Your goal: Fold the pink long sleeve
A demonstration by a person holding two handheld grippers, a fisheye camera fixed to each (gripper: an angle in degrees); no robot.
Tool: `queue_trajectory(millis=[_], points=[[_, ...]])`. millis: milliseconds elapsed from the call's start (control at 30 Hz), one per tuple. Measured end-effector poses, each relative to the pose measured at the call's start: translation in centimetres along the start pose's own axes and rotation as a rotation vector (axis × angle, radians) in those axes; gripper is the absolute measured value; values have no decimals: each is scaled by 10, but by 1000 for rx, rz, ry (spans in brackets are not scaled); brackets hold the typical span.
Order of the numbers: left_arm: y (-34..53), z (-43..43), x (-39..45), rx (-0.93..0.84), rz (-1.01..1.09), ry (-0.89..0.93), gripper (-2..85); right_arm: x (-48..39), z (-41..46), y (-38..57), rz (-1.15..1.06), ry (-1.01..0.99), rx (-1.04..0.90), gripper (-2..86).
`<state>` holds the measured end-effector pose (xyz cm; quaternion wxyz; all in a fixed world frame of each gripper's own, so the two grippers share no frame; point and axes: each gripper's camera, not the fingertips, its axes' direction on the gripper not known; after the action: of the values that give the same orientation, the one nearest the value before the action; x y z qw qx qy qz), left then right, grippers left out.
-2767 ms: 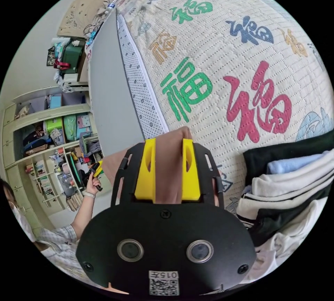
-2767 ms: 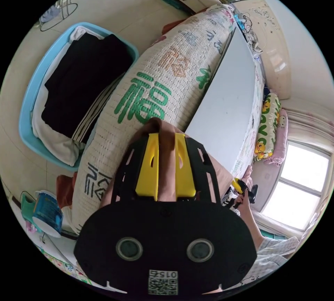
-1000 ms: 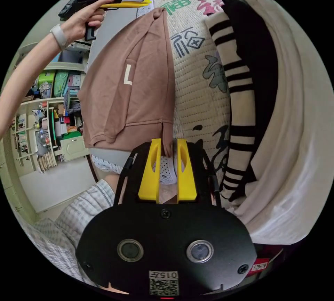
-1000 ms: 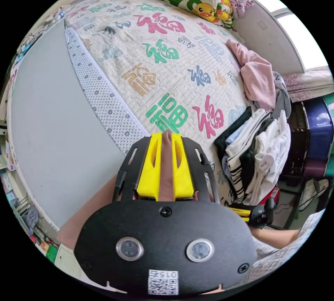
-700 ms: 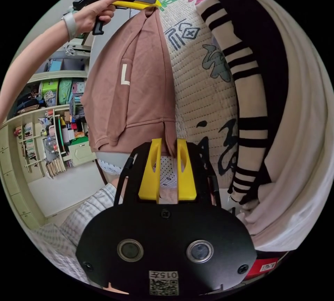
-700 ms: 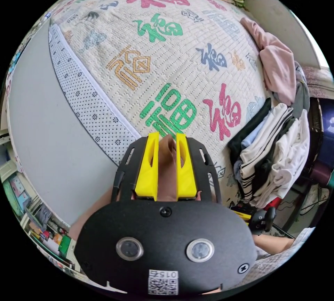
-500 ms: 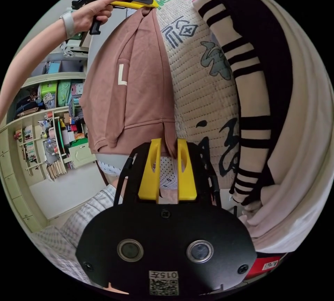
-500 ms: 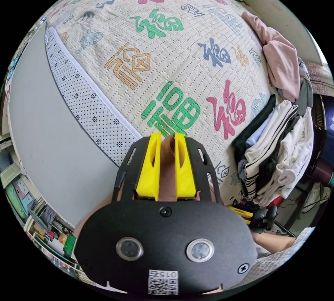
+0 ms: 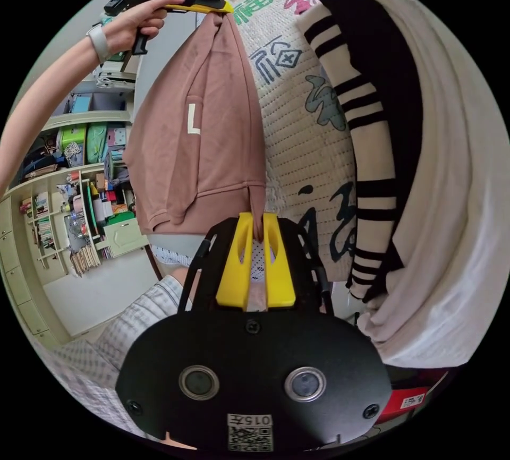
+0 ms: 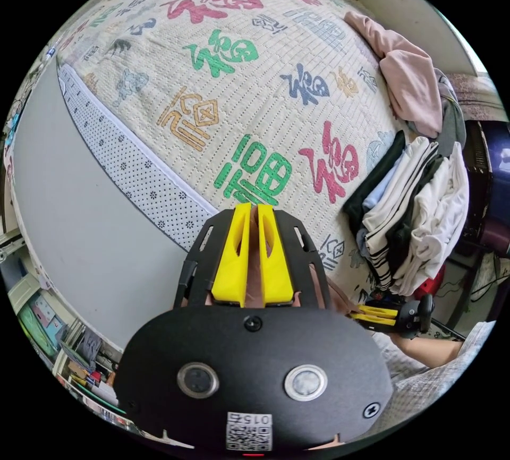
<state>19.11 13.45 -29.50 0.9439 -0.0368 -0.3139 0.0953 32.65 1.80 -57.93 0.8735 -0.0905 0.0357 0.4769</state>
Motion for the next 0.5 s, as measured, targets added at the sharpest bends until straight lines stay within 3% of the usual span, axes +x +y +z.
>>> queue_trajectory(millis=[500], points=[[13, -38, 70, 213, -76, 195, 10, -34, -45, 73, -40, 214, 355, 25]])
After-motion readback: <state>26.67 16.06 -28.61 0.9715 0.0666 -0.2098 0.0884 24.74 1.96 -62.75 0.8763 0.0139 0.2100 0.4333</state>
